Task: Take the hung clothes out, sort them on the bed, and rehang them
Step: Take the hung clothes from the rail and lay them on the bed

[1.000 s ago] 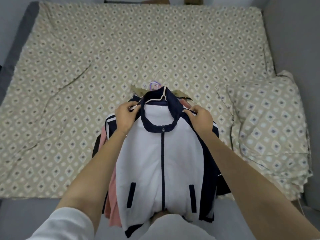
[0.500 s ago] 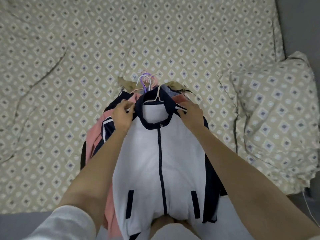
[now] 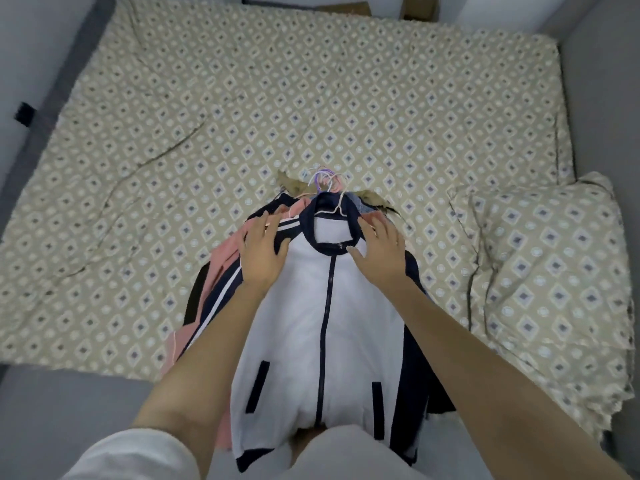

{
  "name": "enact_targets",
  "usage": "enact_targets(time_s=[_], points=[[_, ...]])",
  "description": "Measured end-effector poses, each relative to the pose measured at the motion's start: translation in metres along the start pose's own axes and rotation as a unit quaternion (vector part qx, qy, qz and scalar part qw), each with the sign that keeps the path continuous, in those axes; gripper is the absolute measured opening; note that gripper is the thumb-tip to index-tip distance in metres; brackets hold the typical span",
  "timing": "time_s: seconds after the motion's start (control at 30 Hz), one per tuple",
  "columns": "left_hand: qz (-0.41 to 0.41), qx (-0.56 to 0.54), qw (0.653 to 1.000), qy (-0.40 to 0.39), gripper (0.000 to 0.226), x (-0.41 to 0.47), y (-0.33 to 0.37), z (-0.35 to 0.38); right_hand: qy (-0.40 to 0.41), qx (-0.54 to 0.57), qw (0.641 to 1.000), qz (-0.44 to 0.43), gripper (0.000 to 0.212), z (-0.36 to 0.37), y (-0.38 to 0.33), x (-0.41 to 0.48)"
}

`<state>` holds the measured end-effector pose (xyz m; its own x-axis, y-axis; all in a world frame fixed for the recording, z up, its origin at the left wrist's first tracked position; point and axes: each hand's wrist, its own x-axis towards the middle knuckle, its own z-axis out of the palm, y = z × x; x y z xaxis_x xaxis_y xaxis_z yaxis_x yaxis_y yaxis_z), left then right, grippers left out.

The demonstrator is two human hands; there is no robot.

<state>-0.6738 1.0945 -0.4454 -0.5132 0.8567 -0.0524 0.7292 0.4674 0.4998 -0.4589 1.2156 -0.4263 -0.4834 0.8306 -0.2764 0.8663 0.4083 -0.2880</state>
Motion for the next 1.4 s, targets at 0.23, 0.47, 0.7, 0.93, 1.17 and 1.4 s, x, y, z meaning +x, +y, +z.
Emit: enact_targets(time_s=[0.23, 0.47, 0.7, 0.93, 1.17, 1.4], points=[[-0.082, 0.069, 0.990, 0.089, 0.054, -0.106, -0.010, -0.071, -0.020, -0.046, 0.986, -0.156, 0.068, -0.029, -0.090, -0.046], [-0.229, 0.081, 0.951, 0.192, 0.056, -0.256, -0.048, -0.132, -0.062, -0.090, 0.936, -0.334, 0.068, -0.014, -0.208, -0.124], [-0.407, 0.101, 0.862, 0.286, 0.059, -0.451, -0.090, -0.175, -0.102, -0.129, 0.839, -0.518, 0.070, 0.029, -0.323, -0.261], [-0.552, 0.121, 0.746, 0.353, 0.064, -0.671, -0.077, -0.176, -0.133, -0.144, 0.717, -0.669, 0.070, 0.079, -0.383, -0.462], [-0.666, 0.146, 0.623, 0.384, 0.061, -0.902, -0.019, -0.145, -0.193, -0.152, 0.574, -0.781, 0.068, 0.132, -0.373, -0.688], [-0.746, 0.156, 0.510, 0.399, 0.062, -1.061, 0.035, -0.125, -0.213, -0.112, 0.451, -0.860, 0.069, 0.151, -0.358, -0.868]])
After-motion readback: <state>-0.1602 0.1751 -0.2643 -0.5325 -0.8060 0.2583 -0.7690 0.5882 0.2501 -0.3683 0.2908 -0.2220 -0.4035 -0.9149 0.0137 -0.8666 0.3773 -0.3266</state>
